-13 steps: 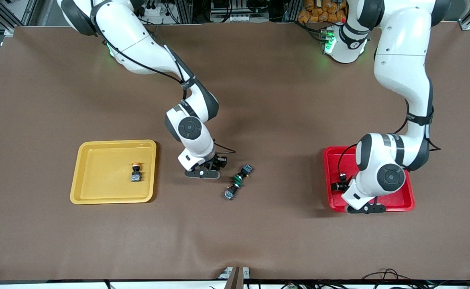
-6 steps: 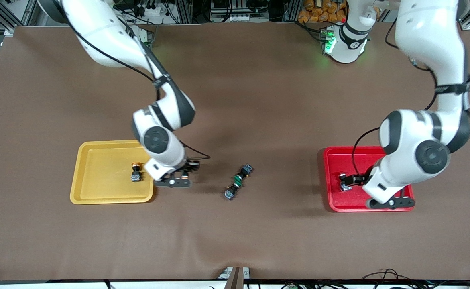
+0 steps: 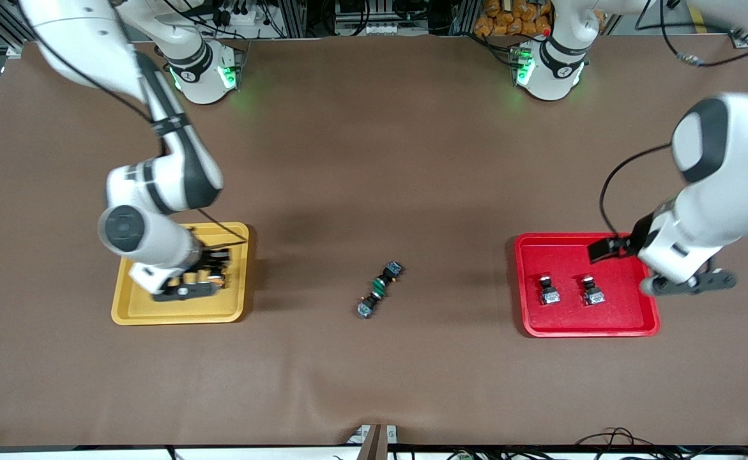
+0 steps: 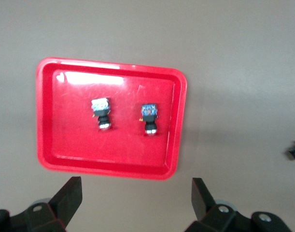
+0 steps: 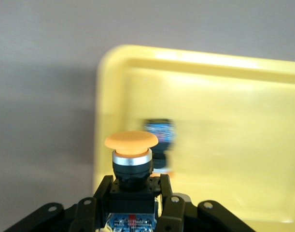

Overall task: Place red and yellow buttons in trays
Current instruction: 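Release the red button in the red tray while the right gripper carries yellow button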

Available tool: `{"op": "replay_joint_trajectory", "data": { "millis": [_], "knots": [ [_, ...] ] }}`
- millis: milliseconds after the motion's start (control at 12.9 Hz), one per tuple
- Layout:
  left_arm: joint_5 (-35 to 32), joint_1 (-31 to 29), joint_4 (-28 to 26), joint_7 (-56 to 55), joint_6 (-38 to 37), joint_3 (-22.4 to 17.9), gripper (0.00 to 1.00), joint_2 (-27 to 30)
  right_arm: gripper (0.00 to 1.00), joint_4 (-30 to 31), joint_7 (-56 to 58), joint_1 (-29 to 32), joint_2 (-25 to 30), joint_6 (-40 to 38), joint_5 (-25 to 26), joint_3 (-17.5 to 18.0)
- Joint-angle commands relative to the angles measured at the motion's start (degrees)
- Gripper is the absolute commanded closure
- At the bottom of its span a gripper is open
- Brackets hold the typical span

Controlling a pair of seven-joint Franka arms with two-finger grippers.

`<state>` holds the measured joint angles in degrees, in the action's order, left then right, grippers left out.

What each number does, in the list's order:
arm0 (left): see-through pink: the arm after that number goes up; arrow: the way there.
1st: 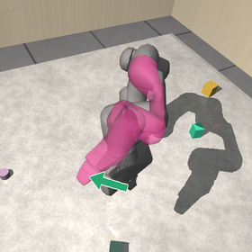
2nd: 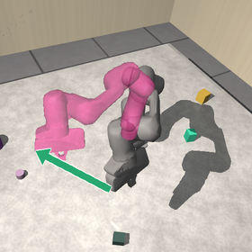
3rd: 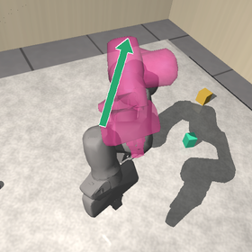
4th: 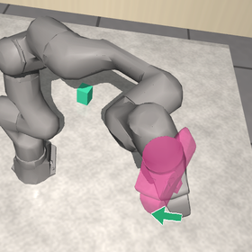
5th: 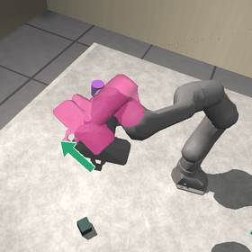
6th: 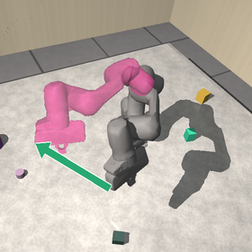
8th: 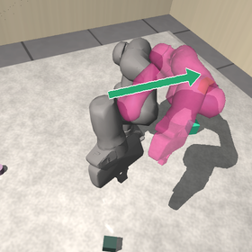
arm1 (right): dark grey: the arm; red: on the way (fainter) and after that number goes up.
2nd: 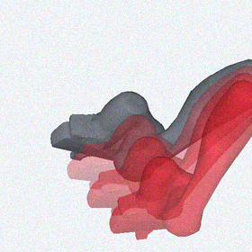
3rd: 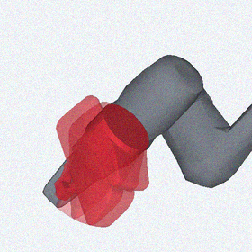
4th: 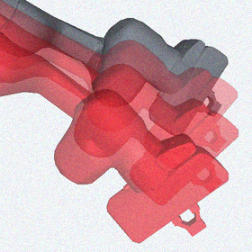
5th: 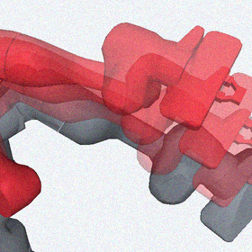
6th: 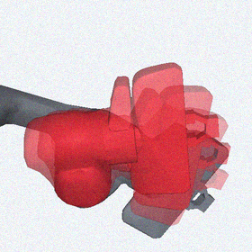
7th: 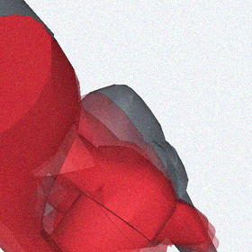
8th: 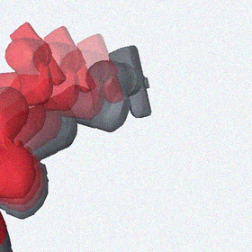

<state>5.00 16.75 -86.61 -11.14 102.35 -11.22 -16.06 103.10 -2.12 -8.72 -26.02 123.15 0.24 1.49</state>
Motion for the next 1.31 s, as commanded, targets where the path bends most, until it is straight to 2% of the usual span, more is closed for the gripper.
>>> {"op": "replay_joint_trajectory", "data": {
  "millis": [0, 232, 696, 928, 1005, 1082, 1159, 1237],
  "knots": [
    [-1.8, 0.2, -3.2, -3.4, -3.0, 0.8, 0.00, 7.2, 1.00, 4.8, 4.5, 4.9, 1.8, 3.6, 0.7, 1.3],
    [-1.8, 0.1, -3.1, -4.1, -6.8, 0.8, 0.00, 11.5, 1.00, 6.2, 8.3, 9.1, 0.0, 9.3, 0.8, 1.3],
    [-3.3, 0.0, -3.7, -6.4, -13.3, 1.5, 0.00, 19.0, 1.00, 6.5, 9.7, 12.4, -4.6, 12.9, 0.7, 1.3],
    [-4.1, 0.0, -9.1, -7.7, -13.7, 1.7, 0.00, 25.4, 1.00, 6.5, 9.7, 12.6, -5.8, 13.4, 0.7, 1.3],
    [-4.0, 0.0, -8.9, -7.8, -13.8, 1.6, 0.00, 25.8, 1.00, 6.5, 9.6, 12.5, -5.8, 13.3, 0.7, 1.3],
    [-4.0, 0.0, -8.1, -7.5, -13.7, 1.5, 0.00, 25.5, 0.87, 6.5, 9.6, 12.5, -5.7, 13.0, 0.7, 1.3],
    [-4.0, -0.1, -6.3, -7.1, -13.7, 1.4, 0.00, 24.2, 0.12, 6.5, 9.6, 12.5, -5.6, 13.2, 0.7, 1.3],
    [-4.0, -0.2, -4.3, -6.9, -13.8, 1.1, 0.00, 22.2, 0.00, 6.5, 9.6, 12.5, -5.4, 13.1, 0.6, 1.4]
  ]
}}
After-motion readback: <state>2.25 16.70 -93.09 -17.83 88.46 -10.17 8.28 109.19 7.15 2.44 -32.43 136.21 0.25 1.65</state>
